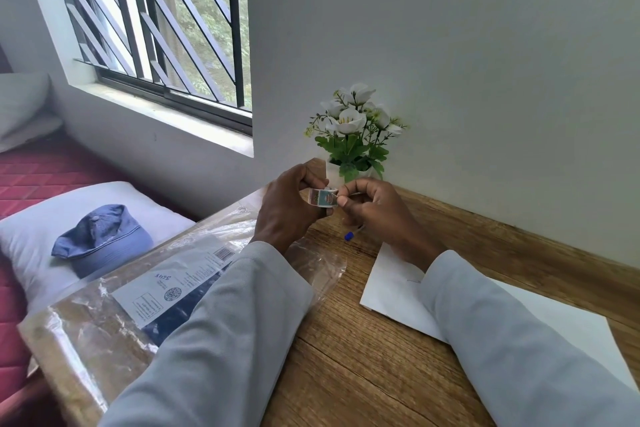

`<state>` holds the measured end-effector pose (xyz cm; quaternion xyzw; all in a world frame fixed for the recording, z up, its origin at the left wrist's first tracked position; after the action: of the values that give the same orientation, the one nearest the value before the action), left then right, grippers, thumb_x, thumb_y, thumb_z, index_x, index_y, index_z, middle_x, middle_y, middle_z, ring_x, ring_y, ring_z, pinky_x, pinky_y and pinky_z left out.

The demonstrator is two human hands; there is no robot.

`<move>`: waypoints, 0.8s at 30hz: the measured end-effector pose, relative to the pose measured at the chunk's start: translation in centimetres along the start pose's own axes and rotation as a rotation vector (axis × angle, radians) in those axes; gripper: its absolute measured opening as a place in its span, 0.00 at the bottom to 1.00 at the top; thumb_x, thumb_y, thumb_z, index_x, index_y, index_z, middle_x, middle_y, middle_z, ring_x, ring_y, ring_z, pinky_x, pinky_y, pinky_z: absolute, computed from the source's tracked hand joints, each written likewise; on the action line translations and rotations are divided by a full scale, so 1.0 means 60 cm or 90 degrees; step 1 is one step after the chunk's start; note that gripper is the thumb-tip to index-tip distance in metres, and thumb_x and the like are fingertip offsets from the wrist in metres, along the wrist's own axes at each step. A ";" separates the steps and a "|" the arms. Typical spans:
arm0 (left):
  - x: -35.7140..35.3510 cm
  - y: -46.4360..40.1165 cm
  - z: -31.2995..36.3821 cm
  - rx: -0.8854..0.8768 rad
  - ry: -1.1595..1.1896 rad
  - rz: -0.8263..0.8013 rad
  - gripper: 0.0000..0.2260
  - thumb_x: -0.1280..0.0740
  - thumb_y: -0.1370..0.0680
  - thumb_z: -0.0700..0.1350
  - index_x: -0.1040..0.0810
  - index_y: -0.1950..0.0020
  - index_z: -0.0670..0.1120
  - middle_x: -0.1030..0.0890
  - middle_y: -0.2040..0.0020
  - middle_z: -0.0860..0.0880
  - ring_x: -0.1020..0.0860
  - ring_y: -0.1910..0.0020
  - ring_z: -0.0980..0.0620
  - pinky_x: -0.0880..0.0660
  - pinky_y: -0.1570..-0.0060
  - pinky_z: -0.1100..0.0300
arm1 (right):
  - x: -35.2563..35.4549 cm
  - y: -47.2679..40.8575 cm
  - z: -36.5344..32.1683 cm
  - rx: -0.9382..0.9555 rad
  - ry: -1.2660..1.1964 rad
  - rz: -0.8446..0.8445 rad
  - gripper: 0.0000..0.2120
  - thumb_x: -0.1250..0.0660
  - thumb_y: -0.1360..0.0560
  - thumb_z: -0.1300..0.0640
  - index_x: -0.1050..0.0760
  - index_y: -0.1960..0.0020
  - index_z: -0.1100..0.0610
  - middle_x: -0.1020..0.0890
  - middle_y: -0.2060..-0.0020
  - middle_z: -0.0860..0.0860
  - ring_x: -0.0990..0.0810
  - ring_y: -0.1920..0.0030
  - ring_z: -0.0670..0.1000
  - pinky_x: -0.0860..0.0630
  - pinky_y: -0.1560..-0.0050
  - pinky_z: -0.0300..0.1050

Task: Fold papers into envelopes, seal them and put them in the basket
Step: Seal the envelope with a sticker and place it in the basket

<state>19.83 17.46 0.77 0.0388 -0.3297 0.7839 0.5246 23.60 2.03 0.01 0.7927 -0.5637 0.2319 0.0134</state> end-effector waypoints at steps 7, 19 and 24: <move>0.001 0.003 0.002 0.004 -0.002 0.001 0.16 0.19 0.38 0.41 0.22 0.56 0.46 0.16 0.54 0.50 0.19 0.52 0.51 0.20 0.52 0.46 | 0.000 0.000 0.006 -0.044 -0.039 -0.029 0.09 0.33 0.23 0.63 0.21 0.59 0.52 0.16 0.56 0.56 0.20 0.62 0.52 0.19 0.56 0.49; -0.003 0.009 -0.018 0.045 -0.143 -0.024 0.18 0.19 0.39 0.50 0.25 0.58 0.54 0.20 0.54 0.57 0.23 0.53 0.51 0.29 0.60 0.58 | 0.008 0.001 -0.001 -0.108 -0.261 -0.017 0.05 0.34 0.23 0.65 0.19 0.52 0.61 0.16 0.48 0.65 0.17 0.52 0.60 0.18 0.53 0.50; -0.011 0.006 -0.024 0.081 -0.179 -0.121 0.24 0.19 0.41 0.58 0.25 0.51 0.58 0.20 0.43 0.54 0.25 0.46 0.50 0.32 0.57 0.59 | 0.039 -0.004 -0.039 -0.072 -0.344 -0.015 0.06 0.37 0.24 0.67 0.21 0.53 0.62 0.17 0.51 0.60 0.18 0.46 0.57 0.20 0.46 0.55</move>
<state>20.23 17.67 -0.81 0.2117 -0.3446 0.7370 0.5415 23.59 0.71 3.04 0.8303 -0.5496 -0.0195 -0.0905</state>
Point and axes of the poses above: each hand's wrist, its own y-axis away from the middle knuckle, its own x-axis out of the back of the hand, z = x × y, the point moved 7 cm from there along -y, towards the middle knuckle
